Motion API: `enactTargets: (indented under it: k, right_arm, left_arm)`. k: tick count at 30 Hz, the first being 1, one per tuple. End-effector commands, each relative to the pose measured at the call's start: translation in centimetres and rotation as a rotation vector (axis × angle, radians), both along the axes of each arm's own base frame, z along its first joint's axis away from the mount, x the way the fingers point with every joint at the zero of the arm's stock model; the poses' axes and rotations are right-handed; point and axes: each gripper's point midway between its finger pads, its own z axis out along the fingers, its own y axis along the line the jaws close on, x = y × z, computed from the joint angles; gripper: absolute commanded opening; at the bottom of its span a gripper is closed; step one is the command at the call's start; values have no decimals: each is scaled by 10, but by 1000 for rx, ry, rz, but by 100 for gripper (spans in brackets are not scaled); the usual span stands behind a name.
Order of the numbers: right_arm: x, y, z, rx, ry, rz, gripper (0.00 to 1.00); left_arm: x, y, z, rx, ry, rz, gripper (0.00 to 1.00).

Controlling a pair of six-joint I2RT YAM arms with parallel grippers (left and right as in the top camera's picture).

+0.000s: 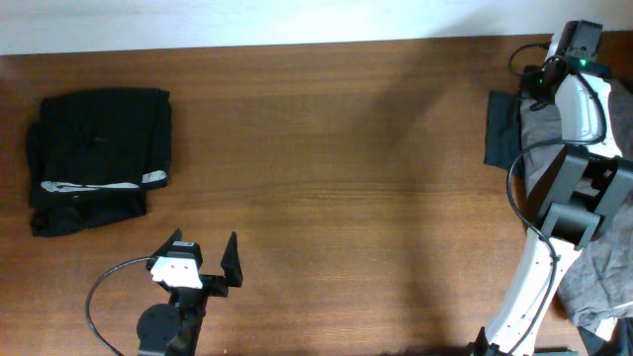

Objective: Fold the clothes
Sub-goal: 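Reach the right gripper to the grey shorts waistband and grasp it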

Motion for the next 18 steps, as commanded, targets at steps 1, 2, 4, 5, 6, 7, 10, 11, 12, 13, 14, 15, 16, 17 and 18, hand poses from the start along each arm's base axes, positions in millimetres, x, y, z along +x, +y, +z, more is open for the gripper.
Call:
enactTargets:
  k: [1,2,4,5,6,7,10,11,12,13,14,15,16,17,18]
  right_arm:
    - [11,11,18,42,-60,29,67]
    - [11,10,12,44,-56,28,67]
    - [12,9,4,45,-50,28,67]
    - [13,9,1,47,-50,28,67]
    - [14,9,-3,47,-47,28,66]
    - [15,9,-7,47,-49,29,66]
    - [18,8,-13,44,-54,30,62]
    - [19,8,-14,44,-56,29,61]
    - [19,7,-14,44,-57,29,60]
    - [20,7,-15,43,-58,29,60]
    - [20,7,-14,43,-58,29,60]
    - [20,7,-14,42,-60,29,60]
    - [20,7,-14,42,-60,29,60]
    - [20,7,-15,43,-59,29,60]
    - [20,7,-17,43,-57,30,60]
  left_arm:
    - [0,-1,-2,-10,-1,-7,99]
    - [0,-1,-2,-10,-1,-7,100]
    - [0,-1,-2,-10,-1,-7,99]
    - [0,-1,-2,-10,-1,-7,99]
    - [0,-1,-2,-10,-1,-7,99]
    - [0,-1,-2,-10,-1,-7,99]
    - [0,-1,-2,-10,-1,-7,99]
    - [0,-1,-2,-10,-1,-7,100]
    - [0,-1,-2,-10,-1,-7,100]
    - [0,-1,-2,-10,-1,-7,99]
    - [0,-1,-2,-10,-1,-7,99]
    - [0,-1,-2,-10,-1,-7,100]
    - [0,-1,-2,-10,-1,-7,99]
    - [0,-1,-2,-10,-1,-7,99]
    - [0,-1,-2,-10,-1,-7,99]
